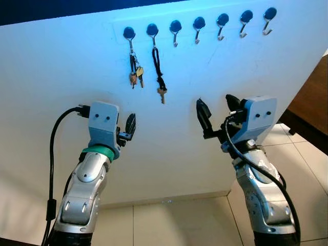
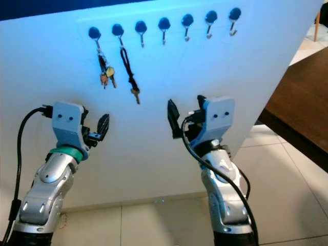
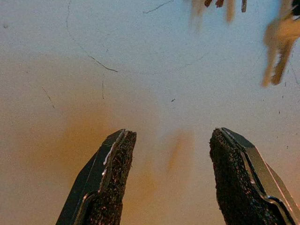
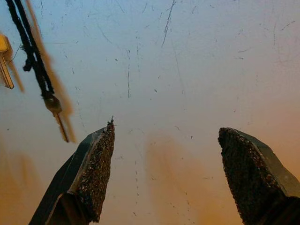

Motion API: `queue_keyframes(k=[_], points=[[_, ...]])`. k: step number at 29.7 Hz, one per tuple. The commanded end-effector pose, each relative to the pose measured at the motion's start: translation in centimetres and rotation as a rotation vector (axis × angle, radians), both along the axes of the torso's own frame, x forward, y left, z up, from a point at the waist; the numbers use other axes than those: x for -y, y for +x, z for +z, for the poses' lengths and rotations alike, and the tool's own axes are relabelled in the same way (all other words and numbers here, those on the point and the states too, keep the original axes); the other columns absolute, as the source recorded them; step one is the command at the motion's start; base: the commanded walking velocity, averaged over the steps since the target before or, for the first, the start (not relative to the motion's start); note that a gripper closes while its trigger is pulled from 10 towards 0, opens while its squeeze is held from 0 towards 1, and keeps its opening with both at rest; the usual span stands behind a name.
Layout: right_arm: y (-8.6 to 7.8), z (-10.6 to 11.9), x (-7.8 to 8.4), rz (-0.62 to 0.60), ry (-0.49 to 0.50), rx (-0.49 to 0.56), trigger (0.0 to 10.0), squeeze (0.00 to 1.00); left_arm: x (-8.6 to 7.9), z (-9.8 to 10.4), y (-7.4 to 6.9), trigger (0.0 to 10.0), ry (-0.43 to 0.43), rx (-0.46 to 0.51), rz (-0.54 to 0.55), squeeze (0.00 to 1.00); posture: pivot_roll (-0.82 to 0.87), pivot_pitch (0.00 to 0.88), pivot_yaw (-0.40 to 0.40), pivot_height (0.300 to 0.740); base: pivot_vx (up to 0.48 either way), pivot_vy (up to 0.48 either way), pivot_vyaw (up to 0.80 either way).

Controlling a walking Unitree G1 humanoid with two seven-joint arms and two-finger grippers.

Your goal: Hang keys on a hook

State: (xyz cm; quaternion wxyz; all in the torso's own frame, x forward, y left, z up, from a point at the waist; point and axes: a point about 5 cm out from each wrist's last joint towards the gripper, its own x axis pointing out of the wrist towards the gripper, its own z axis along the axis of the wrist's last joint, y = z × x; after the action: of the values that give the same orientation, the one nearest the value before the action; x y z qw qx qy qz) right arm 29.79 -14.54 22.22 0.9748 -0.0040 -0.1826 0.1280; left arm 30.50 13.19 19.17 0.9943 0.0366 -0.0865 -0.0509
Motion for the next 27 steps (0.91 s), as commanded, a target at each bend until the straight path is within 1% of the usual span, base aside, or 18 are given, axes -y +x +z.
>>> queue_keyframes(k=[1, 20, 24, 27], points=[[-0.23, -0.24, -0.36, 0.006, -0.004, -0.011, 10.0, 0.0, -0.24, -0.76, -0.08, 10.0, 0.007, -0.025, 0.005, 0.0, -0.26, 0.108, 0.188, 0.74, 0.0, 0.0, 0.0], [-0.26, -0.53, -0.37, 0.002, -0.003, -0.019, 10.0, 0.0, -0.27, -1.19, -0.12, 10.0, 0.014, -0.037, 0.002, 0.0, -0.27, 0.104, 0.195, 0.74, 0.0, 0.0, 0.0], [-0.31, -0.52, -0.01, -0.009, -0.008, -0.019, 10.0, 0.0, 0.07, -1.3, 0.03, 10.0, 0.012, -0.039, -0.006, 0.0, -0.27, 0.103, 0.195, 0.74, 0.0, 0.0, 0.0], [-0.33, -0.56, 0.04, -0.011, -0.009, -0.02, 10.0, 0.0, 0.03, -1.36, 0.07, 10.0, 0.013, -0.04, -0.006, 0.0, -0.27, 0.101, 0.195, 0.74, 0.0, 0.0, 0.0]])
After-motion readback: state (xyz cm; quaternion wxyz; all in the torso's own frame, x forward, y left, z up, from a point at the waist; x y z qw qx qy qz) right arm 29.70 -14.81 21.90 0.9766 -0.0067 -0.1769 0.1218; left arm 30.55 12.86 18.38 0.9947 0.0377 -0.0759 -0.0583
